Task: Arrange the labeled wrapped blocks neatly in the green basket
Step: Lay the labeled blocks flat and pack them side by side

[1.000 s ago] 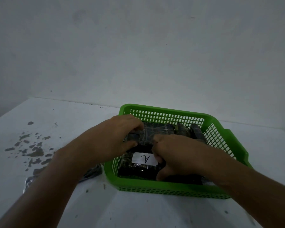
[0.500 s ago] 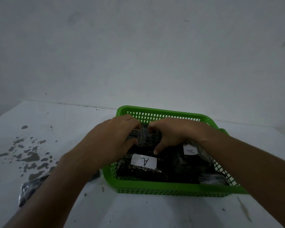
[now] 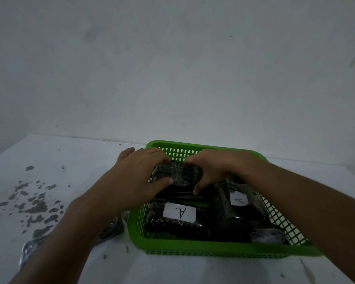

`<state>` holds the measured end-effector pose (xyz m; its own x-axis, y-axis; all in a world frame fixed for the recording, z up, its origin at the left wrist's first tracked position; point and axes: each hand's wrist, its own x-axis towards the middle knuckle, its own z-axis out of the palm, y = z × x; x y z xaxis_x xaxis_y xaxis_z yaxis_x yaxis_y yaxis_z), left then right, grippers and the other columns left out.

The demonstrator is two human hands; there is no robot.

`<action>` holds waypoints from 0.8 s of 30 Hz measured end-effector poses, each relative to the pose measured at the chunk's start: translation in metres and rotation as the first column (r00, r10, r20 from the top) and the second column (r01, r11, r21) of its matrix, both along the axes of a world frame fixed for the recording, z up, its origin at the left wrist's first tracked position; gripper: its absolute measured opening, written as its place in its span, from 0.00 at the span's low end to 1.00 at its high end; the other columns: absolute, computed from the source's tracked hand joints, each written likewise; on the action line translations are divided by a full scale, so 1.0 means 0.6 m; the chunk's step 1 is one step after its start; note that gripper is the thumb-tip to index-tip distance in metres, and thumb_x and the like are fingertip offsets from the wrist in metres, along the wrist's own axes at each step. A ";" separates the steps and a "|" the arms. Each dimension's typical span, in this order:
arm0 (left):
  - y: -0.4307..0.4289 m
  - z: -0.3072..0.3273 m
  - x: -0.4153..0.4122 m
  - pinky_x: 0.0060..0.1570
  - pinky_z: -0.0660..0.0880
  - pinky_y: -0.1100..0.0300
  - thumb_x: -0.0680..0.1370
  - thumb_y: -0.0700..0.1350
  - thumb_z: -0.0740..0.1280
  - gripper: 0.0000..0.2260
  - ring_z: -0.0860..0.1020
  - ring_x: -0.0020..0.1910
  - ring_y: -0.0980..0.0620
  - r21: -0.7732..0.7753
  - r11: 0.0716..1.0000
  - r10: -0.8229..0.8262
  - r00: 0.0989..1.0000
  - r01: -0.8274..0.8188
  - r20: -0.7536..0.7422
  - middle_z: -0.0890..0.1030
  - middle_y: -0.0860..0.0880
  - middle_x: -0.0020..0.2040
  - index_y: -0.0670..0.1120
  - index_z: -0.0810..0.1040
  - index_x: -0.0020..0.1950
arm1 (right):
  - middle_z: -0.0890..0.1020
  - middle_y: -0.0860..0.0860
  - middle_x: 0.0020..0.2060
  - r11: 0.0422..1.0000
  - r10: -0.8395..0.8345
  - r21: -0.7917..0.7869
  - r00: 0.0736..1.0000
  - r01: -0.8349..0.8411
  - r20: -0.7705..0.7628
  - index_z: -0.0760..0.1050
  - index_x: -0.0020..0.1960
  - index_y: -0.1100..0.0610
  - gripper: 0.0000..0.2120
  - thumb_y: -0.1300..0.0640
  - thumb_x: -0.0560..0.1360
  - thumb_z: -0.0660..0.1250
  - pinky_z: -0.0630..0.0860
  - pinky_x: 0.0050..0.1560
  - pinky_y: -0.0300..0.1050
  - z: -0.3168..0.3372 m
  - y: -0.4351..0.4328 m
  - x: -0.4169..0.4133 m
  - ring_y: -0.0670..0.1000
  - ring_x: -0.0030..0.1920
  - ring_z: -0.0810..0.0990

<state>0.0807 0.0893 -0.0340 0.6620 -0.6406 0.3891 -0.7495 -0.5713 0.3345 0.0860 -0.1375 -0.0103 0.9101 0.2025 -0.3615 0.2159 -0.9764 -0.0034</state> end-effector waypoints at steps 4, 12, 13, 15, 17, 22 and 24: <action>-0.008 0.000 0.007 0.66 0.64 0.43 0.72 0.58 0.67 0.17 0.72 0.56 0.59 0.025 0.999 0.041 0.999 -0.041 -0.012 0.74 0.62 0.56 0.56 0.73 0.59 | 0.75 0.45 0.64 0.988 -0.015 0.154 0.999 0.020 -0.035 0.69 0.69 0.47 0.28 0.43 0.72 0.72 0.72 0.60 0.47 0.015 -0.025 0.004 0.46 0.61 0.74; -0.037 0.018 0.053 0.67 0.61 0.46 0.71 0.54 0.71 0.22 0.74 0.58 0.55 0.232 0.972 0.042 0.998 -0.032 -0.036 0.76 0.57 0.59 0.54 0.69 0.63 | 0.81 0.45 0.58 0.871 -0.117 0.483 0.993 0.091 0.023 0.76 0.64 0.49 0.15 0.48 0.79 0.63 0.74 0.60 0.44 0.011 -0.078 0.007 0.43 0.57 0.79; -0.041 0.021 0.062 0.68 0.59 0.45 0.72 0.54 0.70 0.22 0.74 0.58 0.54 0.236 0.971 0.049 0.998 -0.040 -0.032 0.77 0.56 0.58 0.54 0.69 0.63 | 0.82 0.45 0.56 0.853 -0.147 0.511 0.988 0.106 0.042 0.76 0.62 0.49 0.14 0.47 0.80 0.62 0.75 0.57 0.44 0.009 -0.082 0.007 0.44 0.56 0.79; -0.047 0.029 0.078 0.69 0.55 0.44 0.75 0.53 0.68 0.18 0.75 0.58 0.52 0.253 0.965 0.072 0.997 -0.069 0.000 0.78 0.55 0.57 0.54 0.69 0.63 | 0.82 0.46 0.53 0.826 -0.201 0.550 0.975 0.119 0.091 0.77 0.60 0.50 0.14 0.46 0.81 0.59 0.76 0.55 0.45 0.006 -0.084 0.007 0.46 0.53 0.80; -0.051 0.035 0.090 0.69 0.52 0.43 0.77 0.53 0.65 0.15 0.75 0.57 0.51 0.279 0.956 0.085 0.996 -0.091 0.033 0.79 0.54 0.55 0.53 0.71 0.62 | 0.82 0.49 0.51 0.814 -0.241 0.570 0.958 0.113 0.155 0.77 0.58 0.51 0.18 0.41 0.80 0.57 0.76 0.55 0.50 0.001 -0.086 0.009 0.50 0.53 0.80; -0.052 0.036 0.104 0.66 0.55 0.46 0.79 0.54 0.60 0.13 0.76 0.55 0.51 0.316 0.942 0.112 0.994 -0.111 0.014 0.80 0.52 0.54 0.50 0.76 0.58 | 0.79 0.45 0.55 0.774 -0.270 0.622 0.950 0.118 0.156 0.70 0.60 0.42 0.18 0.39 0.74 0.67 0.76 0.55 0.47 -0.005 -0.109 0.004 0.48 0.53 0.80; -0.054 0.031 0.109 0.62 0.59 0.48 0.80 0.54 0.58 0.14 0.75 0.55 0.51 0.335 0.935 0.127 0.992 -0.117 -0.010 0.74 0.50 0.60 0.50 0.77 0.58 | 0.79 0.44 0.53 0.825 -0.233 0.561 0.948 0.074 0.218 0.71 0.58 0.43 0.13 0.48 0.76 0.68 0.75 0.51 0.44 -0.010 -0.112 0.004 0.50 0.52 0.80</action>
